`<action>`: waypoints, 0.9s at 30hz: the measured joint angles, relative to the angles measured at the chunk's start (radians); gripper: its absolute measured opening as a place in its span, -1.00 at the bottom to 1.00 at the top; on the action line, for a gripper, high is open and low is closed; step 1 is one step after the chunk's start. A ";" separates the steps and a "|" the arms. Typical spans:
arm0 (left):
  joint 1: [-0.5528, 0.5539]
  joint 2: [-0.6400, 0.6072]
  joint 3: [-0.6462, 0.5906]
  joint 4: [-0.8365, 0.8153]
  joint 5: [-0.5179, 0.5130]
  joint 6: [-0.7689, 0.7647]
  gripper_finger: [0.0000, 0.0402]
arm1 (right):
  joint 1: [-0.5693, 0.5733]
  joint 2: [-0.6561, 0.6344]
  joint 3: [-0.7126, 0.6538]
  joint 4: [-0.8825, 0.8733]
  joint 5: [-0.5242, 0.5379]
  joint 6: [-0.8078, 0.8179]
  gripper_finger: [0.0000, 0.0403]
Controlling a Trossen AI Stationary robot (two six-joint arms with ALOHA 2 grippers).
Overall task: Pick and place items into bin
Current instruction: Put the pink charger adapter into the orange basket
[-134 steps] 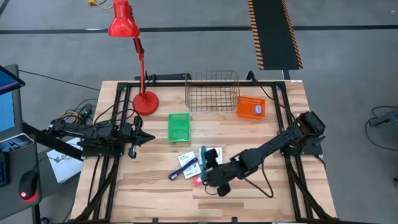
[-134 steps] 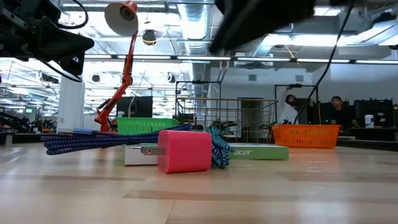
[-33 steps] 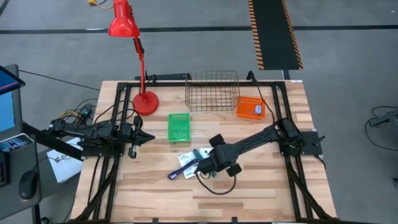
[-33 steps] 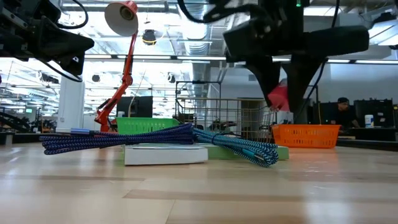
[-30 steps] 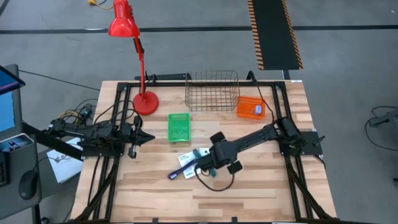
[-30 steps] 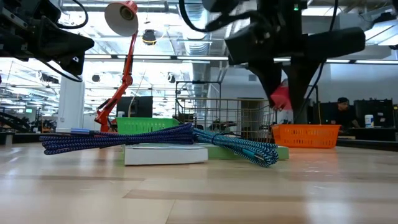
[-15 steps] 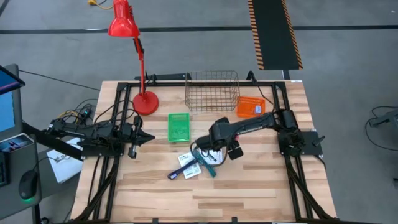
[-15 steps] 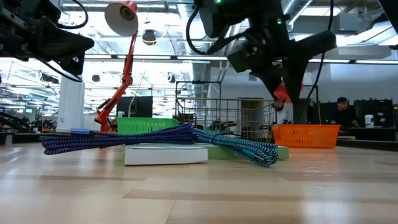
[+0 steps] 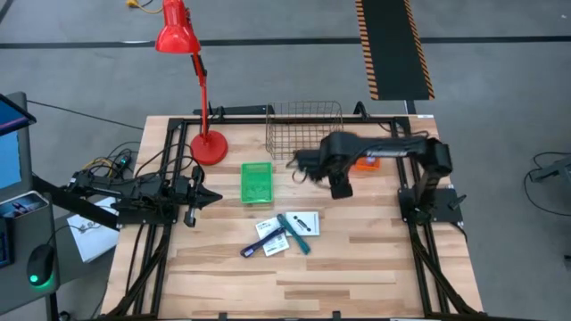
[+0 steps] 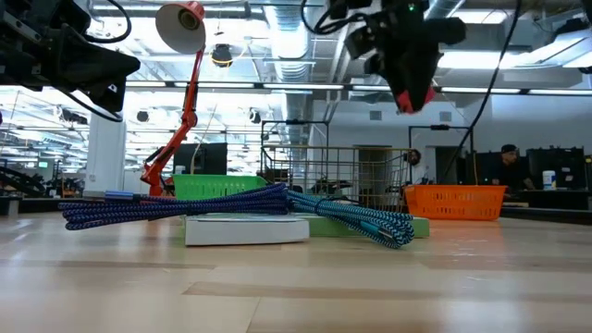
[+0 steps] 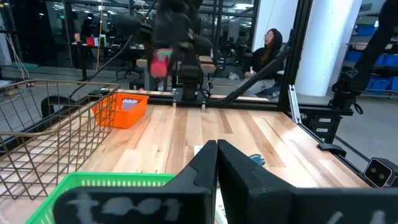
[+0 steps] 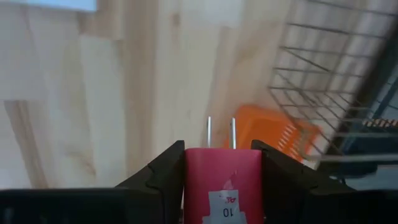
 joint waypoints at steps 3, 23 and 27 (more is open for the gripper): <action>0.000 0.000 0.000 0.000 0.000 0.000 -1.00 | -0.049 -0.057 0.000 0.027 0.000 -0.009 -0.24; 0.000 0.000 0.000 0.000 0.000 0.000 -1.00 | -0.430 -0.164 -0.018 0.114 -0.116 -0.112 -0.24; 0.000 0.000 0.000 0.000 0.000 0.000 -1.00 | -0.499 -0.164 -0.074 0.141 -0.140 -0.128 -0.25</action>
